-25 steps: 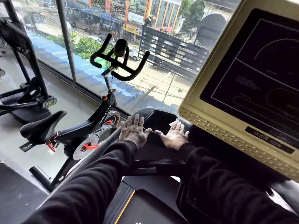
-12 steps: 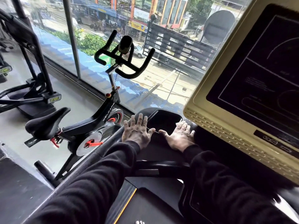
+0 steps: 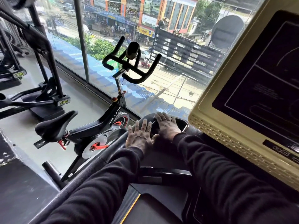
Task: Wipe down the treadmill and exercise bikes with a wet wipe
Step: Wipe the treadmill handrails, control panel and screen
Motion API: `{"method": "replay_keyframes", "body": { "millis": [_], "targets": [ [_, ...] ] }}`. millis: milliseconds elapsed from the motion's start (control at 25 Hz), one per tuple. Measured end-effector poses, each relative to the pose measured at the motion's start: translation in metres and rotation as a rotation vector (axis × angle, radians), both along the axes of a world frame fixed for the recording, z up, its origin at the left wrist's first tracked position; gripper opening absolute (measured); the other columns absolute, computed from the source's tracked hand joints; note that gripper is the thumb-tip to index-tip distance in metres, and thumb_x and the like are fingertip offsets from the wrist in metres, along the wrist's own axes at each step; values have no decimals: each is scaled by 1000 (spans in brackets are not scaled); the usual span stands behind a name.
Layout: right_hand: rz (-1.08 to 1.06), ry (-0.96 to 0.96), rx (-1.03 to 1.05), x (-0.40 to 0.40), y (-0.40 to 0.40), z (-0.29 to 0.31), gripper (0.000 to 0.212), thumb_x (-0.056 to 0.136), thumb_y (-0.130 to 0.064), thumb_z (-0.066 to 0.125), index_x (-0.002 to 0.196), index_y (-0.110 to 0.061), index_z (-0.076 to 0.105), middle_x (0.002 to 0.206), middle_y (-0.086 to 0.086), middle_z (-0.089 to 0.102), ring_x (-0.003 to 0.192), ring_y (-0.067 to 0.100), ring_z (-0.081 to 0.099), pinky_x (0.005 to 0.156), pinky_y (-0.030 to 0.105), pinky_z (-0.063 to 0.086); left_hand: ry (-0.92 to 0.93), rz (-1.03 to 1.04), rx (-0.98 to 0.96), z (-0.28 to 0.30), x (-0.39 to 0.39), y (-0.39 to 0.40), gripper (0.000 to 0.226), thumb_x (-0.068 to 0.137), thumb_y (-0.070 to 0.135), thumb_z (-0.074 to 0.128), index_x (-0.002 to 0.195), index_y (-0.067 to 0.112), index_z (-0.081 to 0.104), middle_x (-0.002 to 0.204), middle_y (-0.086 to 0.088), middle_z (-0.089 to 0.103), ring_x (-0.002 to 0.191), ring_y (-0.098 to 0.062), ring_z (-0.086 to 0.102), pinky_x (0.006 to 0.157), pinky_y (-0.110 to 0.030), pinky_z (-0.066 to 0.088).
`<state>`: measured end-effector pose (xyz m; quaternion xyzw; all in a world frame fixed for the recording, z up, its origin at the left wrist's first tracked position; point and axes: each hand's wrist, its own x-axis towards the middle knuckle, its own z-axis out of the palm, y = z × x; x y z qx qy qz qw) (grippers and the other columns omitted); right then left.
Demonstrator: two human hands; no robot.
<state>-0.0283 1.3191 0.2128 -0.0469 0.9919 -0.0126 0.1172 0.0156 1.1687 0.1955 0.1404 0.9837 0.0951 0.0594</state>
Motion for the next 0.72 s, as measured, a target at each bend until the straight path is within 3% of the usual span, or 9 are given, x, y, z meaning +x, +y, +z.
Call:
{"method": "replay_keyframes", "body": {
  "millis": [80,240,320,440,520,640,720],
  "targets": [
    [-57,31,-17,4,14,5,85,91,-42,55,155,-24,3,164,-3,0,150,17,-4,120,51,-2,9,5,8,-1,1,-1,71,100,61,18,158,24,2,166,2,-4,152,-28,-1,119,-55,2],
    [-444,20,-39,19,47,7,91,88,-64,51,153,-16,9,161,7,17,146,26,23,116,42,22,32,21,37,-2,2,0,71,100,62,19,158,25,4,166,3,-3,152,-27,-1,119,-53,1],
    [-526,20,-30,28,44,7,96,86,-72,45,153,-12,12,160,10,21,145,29,26,117,41,20,26,23,43,-2,1,-1,71,100,63,19,158,25,4,166,3,-3,152,-27,-1,119,-52,1],
    [-560,53,-17,47,40,5,102,83,-82,31,155,-14,5,162,12,7,149,29,10,120,47,8,25,17,61,0,3,-2,71,100,62,20,158,25,6,166,3,-2,152,-26,0,120,-52,2],
    [-550,66,2,64,39,4,101,85,-81,26,155,-11,3,163,10,2,150,27,3,120,48,5,24,12,92,2,4,-4,71,100,62,21,158,24,7,166,1,-1,152,-26,1,120,-52,3],
    [-488,74,46,94,35,-1,91,91,-72,25,155,-10,6,163,6,4,149,24,8,118,50,9,28,0,129,6,7,-5,73,99,63,24,158,23,8,166,0,2,152,-25,3,122,-53,4],
    [-376,84,29,111,40,2,67,99,-57,30,151,-15,28,160,4,19,146,22,21,115,48,19,37,-14,144,7,8,-7,75,98,64,28,158,23,10,166,0,6,152,-23,4,121,-52,2]
  ]
}}
